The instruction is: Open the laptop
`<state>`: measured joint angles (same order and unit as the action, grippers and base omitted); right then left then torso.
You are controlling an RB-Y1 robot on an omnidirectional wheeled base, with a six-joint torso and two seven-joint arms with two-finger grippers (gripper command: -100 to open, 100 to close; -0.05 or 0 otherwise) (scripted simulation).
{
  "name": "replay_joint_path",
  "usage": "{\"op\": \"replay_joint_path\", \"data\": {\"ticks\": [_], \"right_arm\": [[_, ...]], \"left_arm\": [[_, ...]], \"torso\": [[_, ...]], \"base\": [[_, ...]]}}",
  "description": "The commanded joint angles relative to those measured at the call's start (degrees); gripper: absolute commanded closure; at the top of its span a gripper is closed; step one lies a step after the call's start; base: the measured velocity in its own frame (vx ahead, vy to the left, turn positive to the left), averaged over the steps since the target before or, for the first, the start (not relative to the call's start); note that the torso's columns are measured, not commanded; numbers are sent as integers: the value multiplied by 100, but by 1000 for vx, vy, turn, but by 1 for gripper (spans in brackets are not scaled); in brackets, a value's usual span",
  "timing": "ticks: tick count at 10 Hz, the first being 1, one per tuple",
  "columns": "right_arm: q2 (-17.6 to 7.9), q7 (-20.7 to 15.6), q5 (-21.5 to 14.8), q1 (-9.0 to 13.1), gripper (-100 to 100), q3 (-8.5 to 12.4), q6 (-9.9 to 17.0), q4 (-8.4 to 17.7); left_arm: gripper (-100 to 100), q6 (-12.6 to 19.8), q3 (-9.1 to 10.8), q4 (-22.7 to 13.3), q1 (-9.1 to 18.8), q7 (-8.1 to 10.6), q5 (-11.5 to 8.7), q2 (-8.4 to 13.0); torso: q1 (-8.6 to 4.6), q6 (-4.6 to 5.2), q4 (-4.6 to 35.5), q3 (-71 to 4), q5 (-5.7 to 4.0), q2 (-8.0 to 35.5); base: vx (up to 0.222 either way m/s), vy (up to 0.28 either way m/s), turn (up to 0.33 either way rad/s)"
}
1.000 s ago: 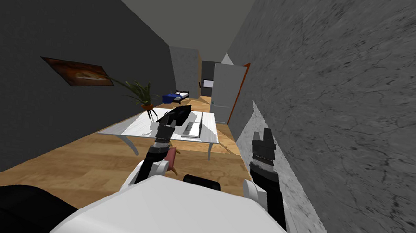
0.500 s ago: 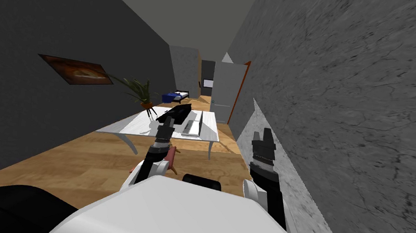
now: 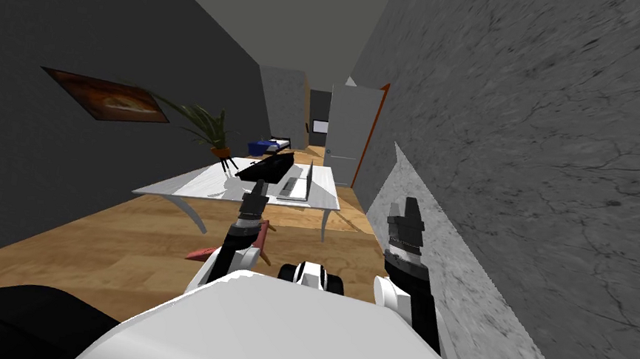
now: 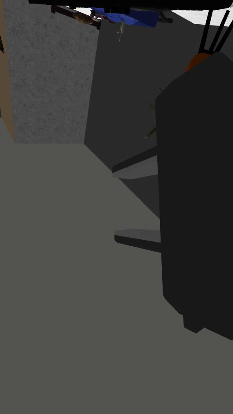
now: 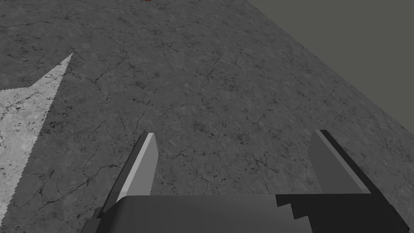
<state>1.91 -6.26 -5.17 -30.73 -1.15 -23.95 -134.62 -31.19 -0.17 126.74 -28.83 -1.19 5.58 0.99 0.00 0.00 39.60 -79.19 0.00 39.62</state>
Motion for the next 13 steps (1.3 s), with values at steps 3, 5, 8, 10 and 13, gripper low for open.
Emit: {"op": "replay_joint_path", "data": {"ticks": [3, 5, 8, 10, 13], "right_arm": [[0, 0, 0, -1, 0, 0, 1, 3], [1, 0, 0, -2, 0, -1, 1, 3], [1, 0, 0, -2, 0, -1, 1, 3], [1, 0, 0, -2, 0, -1, 1, 3], [1, 0, 0, -2, 0, -1, 1, 3]], "left_arm": [[-100, 258, 79, -110, 46, -74, 84, 510], [-100, 490, 151, -211, 87, -141, 159, 622], [-100, 823, 253, -357, 147, -237, 267, 680], [-100, 1062, 326, -463, 190, -306, 343, 698], [-100, 1479, 454, -650, 266, -425, 477, 755]], "torso": [[-5, 0, 260, -536, -2, 255], [-19, 0, 264, -546, -5, 252], [-1, 0, 269, -536, 1, 270], [-6, 0, 268, -538, -2, 266], [1, 0, 268, -538, 1, 267]], "base": [[35, -39, 1], [86, -103, 3], [84, -91, 2], [93, -107, 4], [92, -100, 2]]}}
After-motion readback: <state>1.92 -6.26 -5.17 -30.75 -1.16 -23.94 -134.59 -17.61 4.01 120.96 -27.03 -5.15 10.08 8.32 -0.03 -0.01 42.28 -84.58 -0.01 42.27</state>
